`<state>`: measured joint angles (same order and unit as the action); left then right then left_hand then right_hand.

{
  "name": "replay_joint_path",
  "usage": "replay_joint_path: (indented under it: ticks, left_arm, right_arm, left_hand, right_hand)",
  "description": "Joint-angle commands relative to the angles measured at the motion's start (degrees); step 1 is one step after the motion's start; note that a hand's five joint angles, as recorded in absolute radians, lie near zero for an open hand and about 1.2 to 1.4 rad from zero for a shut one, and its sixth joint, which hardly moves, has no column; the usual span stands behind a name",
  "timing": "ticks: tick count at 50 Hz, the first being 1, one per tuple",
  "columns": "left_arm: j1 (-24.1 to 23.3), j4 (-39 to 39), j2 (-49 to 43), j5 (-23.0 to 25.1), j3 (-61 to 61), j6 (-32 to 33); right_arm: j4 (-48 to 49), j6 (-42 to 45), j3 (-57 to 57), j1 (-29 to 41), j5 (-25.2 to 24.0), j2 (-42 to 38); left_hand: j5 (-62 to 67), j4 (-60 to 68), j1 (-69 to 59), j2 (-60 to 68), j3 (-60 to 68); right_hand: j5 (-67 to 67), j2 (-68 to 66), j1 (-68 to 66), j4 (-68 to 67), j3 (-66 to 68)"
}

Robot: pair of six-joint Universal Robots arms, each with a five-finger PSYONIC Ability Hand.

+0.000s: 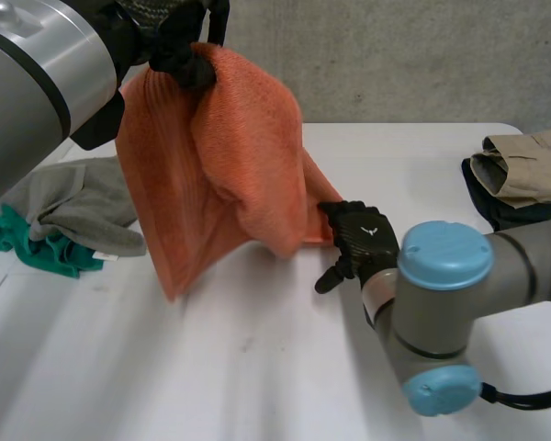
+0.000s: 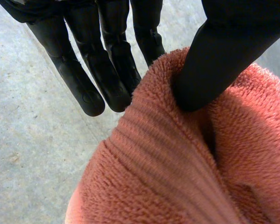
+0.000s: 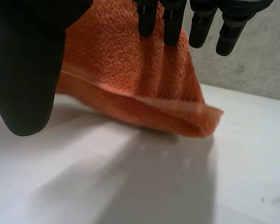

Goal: Fold the laundry.

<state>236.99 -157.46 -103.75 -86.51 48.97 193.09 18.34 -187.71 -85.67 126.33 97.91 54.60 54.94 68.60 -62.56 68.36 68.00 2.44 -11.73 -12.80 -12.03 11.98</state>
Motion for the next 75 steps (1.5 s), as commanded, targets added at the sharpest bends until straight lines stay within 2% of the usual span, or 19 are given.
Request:
replay_joint_path:
  ticks: [1,6,10,13,18,19,26,33,39,41,42,44,49,51,53,58,61,68,75]
  left_arm:
    - [-0.12,0.39,0.74,0.03,0.77,-1.83]
    - [-0.04,0.75,0.83,0.03,1.74,-4.03]
    - [0.58,0.84,1.44,-0.15,3.14,-4.65]
    - [1.63,0.66,2.23,0.03,4.11,-4.65]
    - [2.95,0.66,2.32,0.12,4.82,-4.56]
    - [3.3,0.66,2.32,0.2,5.08,-4.56]
    - [3.48,0.75,2.5,1.35,6.22,-4.92]
    - [2.6,0.66,2.67,1.44,6.14,-5.53]
    - [1.54,0.22,3.64,1.17,5.61,-6.15]
    - [1.63,-0.13,3.73,1.08,5.52,-6.23]
    - [1.81,-0.57,3.82,0.82,5.61,-6.5]
    - [2.16,-0.92,3.82,0.65,5.87,-6.93]
    - [4.96,-1.89,3.82,0.56,7.36,-8.17]
    - [6.81,-2.24,3.55,0.64,8.77,-8.08]
    - [8.04,-2.68,3.47,0.82,9.73,-7.99]
    - [12.96,-5.13,1.1,2.66,14.82,-7.64]
    - [14.98,-6.36,-2.67,5.03,17.03,-6.77]
    - [15.69,-6.28,-12.52,8.29,17.65,-5.62]
    - [15.61,-6.46,-23.68,5.22,12.13,-2.11]
  right_arm:
    - [-0.32,0.41,8.58,2.86,2.54,-6.16]
    - [-1.64,0.42,11.84,4.28,6.49,-7.58]
    - [-5.68,-0.11,10.09,3.75,13.08,-5.57]
    - [-8.49,0.15,7.46,1.47,12.66,-1.44]
    - [-12.62,4.01,4.2,-5.73,2.39,3.84]
    - [-14.19,6.28,3.76,-8.44,-2.68,5.24]
    - [-17.2,17.28,7.52,-16.1,-22.47,3.86]
    - [-17.55,18.17,16.4,-15.59,-27.68,-5.63]
    - [-18.25,17.03,24.93,-11.28,-31.11,-16.01]
    - [-18.69,16.59,26.43,-10.58,-31.12,-17.33]
    - [-18.69,15.89,27.48,-10.31,-30.85,-17.42]
    - [-18.52,14.92,27.93,-10.66,-30.15,-17.16]
    - [-15.88,11.49,26.62,-14.96,-25.41,-12.16]
    - [-15.0,12.98,24.68,-17.42,-22.95,-6.9]
    - [-15.09,15.78,23.28,-18.92,-21.54,-2.77]
    - [-18.15,30.43,17.92,-22.26,-18.29,10.05]
    - [-22.27,35.64,16.94,-22.09,-16.97,13.33]
    - [-30.55,40.05,17.03,-18.93,-15.12,12.11]
    - [-31.26,44.97,20.54,-16.99,-10.64,4.47]
  left_hand:
    - [15.06,11.4,-17.44,11.64,12.0]
    - [15.06,11.4,-17.44,11.64,12.0]
    - [15.06,11.4,-17.44,11.64,12.0]
    - [15.06,11.4,-17.44,11.64,12.0]
    - [15.06,11.4,-17.44,11.64,12.0]
    - [15.06,11.4,-17.44,11.64,12.0]
    - [15.06,11.4,-17.44,11.64,12.0]
    - [15.06,11.4,-17.44,11.64,12.0]
    - [15.06,11.4,-17.44,11.64,12.0]
    - [15.06,11.4,-17.44,11.64,12.0]
    - [15.06,11.4,-17.44,11.64,12.0]
    - [15.06,11.4,-17.44,11.64,12.0]
    - [15.06,11.4,-17.44,11.64,12.0]
    - [15.06,11.4,-17.44,11.64,12.0]
    - [15.06,11.4,-17.44,11.64,12.0]
    - [15.06,11.4,-17.44,11.64,12.0]
    - [15.06,11.4,-17.44,11.64,12.0]
    - [15.06,11.4,-17.44,11.64,12.0]
    - [15.06,11.4,-17.44,11.64,12.0]
  right_hand:
    - [-2.44,1.73,2.8,2.03,-1.98]
    - [-2.44,1.73,2.8,2.03,-1.98]
    - [3.08,-3.78,-2.72,-3.48,3.53]
    - [5.13,-5.84,-4.77,-5.54,5.59]
    - [-2.44,1.73,2.8,2.03,-1.98]
    - [-2.44,1.73,2.8,2.03,-1.98]
    - [-2.44,1.73,2.8,2.03,-1.98]
    - [-2.44,1.73,2.8,2.03,-1.98]
    - [-0.79,0.09,1.15,0.38,-0.34]
    - [16.29,-17.0,-15.94,-16.7,16.75]
    - [43.21,-43.92,-42.85,-43.62,43.67]
    - [67.45,-68.16,-67.09,-67.86,67.91]
    - [67.56,-68.27,-67.2,-67.97,68.02]
    - [67.56,-68.27,-67.2,-67.97,68.02]
    - [67.56,-68.27,-67.2,-67.97,68.02]
    - [67.56,-68.27,-67.2,-67.97,68.02]
    - [67.56,-68.27,-67.2,-67.97,68.02]
    - [67.56,-68.27,-67.2,-67.97,68.02]
    - [67.56,-68.27,-67.2,-67.97,68.02]
